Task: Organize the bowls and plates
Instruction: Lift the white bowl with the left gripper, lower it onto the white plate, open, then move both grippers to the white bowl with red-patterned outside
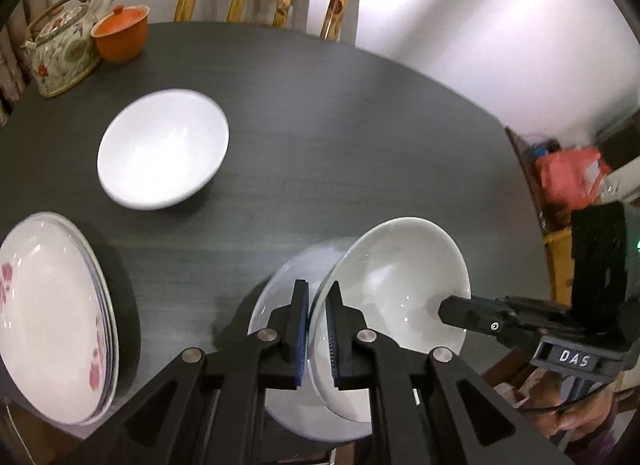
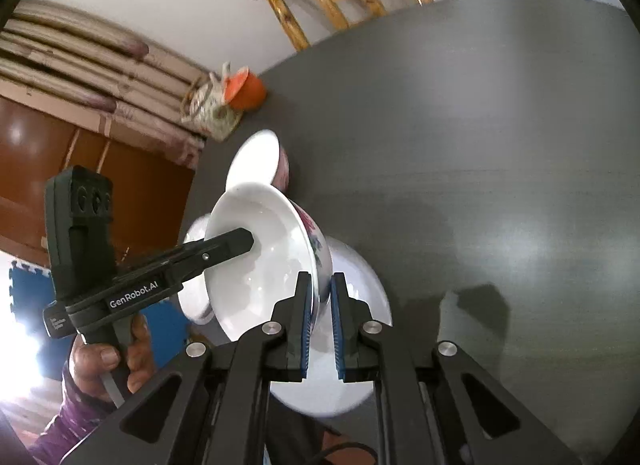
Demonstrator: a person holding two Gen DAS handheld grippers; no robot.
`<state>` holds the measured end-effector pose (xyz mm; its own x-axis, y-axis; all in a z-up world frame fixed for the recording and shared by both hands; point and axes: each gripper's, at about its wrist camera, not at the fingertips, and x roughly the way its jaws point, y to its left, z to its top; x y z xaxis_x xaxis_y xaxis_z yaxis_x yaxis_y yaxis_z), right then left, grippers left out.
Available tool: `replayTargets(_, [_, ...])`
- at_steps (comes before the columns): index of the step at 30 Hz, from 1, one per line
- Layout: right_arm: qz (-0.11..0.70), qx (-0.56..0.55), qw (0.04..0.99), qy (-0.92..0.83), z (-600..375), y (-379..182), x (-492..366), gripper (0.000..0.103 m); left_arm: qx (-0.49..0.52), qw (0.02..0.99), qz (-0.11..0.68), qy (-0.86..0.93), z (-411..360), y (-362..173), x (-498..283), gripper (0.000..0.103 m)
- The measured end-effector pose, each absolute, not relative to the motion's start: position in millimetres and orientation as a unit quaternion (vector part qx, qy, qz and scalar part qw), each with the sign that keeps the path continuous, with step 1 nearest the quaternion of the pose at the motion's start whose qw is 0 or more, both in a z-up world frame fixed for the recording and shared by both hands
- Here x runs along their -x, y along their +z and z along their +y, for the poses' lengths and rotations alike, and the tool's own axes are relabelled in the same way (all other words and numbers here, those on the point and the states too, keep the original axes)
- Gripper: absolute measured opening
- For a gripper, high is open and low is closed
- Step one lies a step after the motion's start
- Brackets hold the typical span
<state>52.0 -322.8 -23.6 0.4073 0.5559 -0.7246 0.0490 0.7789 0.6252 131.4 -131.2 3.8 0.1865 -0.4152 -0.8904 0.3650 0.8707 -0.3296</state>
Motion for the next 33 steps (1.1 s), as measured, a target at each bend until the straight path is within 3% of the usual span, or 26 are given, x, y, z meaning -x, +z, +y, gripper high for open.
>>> replayTargets(12, [0.558, -0.281, 0.769, 0.134, -308, -64, -38, 0.01, -0.048, 0.779, 0.578, -0.238, -143, -24, -99, 0.008])
replayTargets(15, [0.559, -0.272, 0.772, 0.13, -306, -61, -41, 0.01, -0.054, 0.782, 0.574, -0.237, -145, -26, -96, 0.014])
replayTargets(21, [0.559, -0.241, 0.782, 0.13, -299, -55, -45, 0.012, -0.008, 0.794, 0.56, -0.238, -131, -16, -96, 0.026])
replayTargets(31, [0.526, -0.256, 0.801, 0.125, -321, -36, -39, 0.014, 0.067, 0.81, 0.539, -0.222, -78, 1, -100, 0.031])
replayTargets(33, [0.521, -0.26, 0.802, 0.13, -322, -30, -39, 0.019, 0.076, 0.809, 0.541, -0.216, -67, 3, -101, 0.031])
